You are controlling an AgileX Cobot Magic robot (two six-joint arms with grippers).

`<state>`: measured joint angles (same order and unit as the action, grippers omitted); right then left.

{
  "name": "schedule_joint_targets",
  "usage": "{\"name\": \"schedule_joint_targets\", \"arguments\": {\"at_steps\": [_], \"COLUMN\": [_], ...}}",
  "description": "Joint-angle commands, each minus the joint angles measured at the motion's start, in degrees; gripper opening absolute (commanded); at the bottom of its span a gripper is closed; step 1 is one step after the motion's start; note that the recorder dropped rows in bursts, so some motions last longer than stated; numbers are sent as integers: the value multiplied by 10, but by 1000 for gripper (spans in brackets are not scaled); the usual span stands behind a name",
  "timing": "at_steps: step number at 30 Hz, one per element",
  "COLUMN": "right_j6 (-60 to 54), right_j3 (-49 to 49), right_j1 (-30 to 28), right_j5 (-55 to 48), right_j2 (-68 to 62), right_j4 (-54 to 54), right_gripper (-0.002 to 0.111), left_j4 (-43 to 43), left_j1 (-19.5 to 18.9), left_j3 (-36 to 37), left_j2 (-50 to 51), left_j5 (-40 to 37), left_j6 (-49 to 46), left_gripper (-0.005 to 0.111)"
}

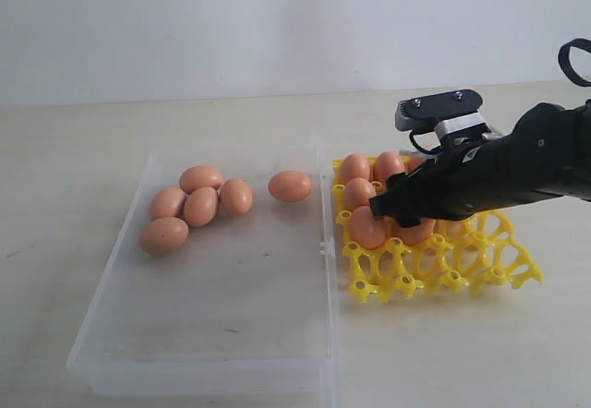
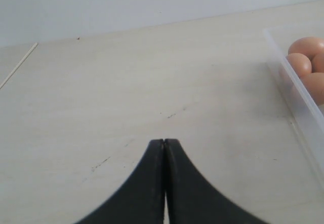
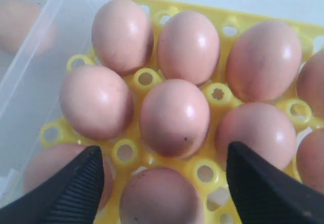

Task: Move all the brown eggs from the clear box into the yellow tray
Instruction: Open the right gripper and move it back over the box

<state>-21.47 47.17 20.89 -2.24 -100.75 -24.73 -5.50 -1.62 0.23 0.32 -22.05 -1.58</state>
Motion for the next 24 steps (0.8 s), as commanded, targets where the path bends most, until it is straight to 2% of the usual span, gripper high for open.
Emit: {"name": "schedule_joint_targets", "arguments": {"at_steps": [1,7,11,13,15,16,19,24], "right_j6": [7,26,41,41,17,-6,-17,0], "right_j3": [22,53,90,119,151,179,246,356], "right_j1": [-3,2,26,45,62,75,102,134], "right_j5": [-26,-109,-160,-201,-255,-284,-346,-386], "right_j2": [16,16,16,16,13,10,-11,-60], "right_j4": [3,3,3,3,3,3,5,32], "right_gripper": [67,65,61,49,24,3,0,0], "left_j4": [1,1,1,1,1,1,1,1], "left_j1": [-1,-1,-1,-1,-1,-1,-1,-1], "left_j3": [-2,-2,-2,-2,-2,-2,-2,-2], "left_j2": [-3,-3,-3,-3,-3,-3,-3,-3], "left_j5": [4,4,4,4,4,4,4,4], "left_j6": [3,3,3,3,3,3,3,3], "left_gripper": [0,0,0,0,0,0,0,0]}}
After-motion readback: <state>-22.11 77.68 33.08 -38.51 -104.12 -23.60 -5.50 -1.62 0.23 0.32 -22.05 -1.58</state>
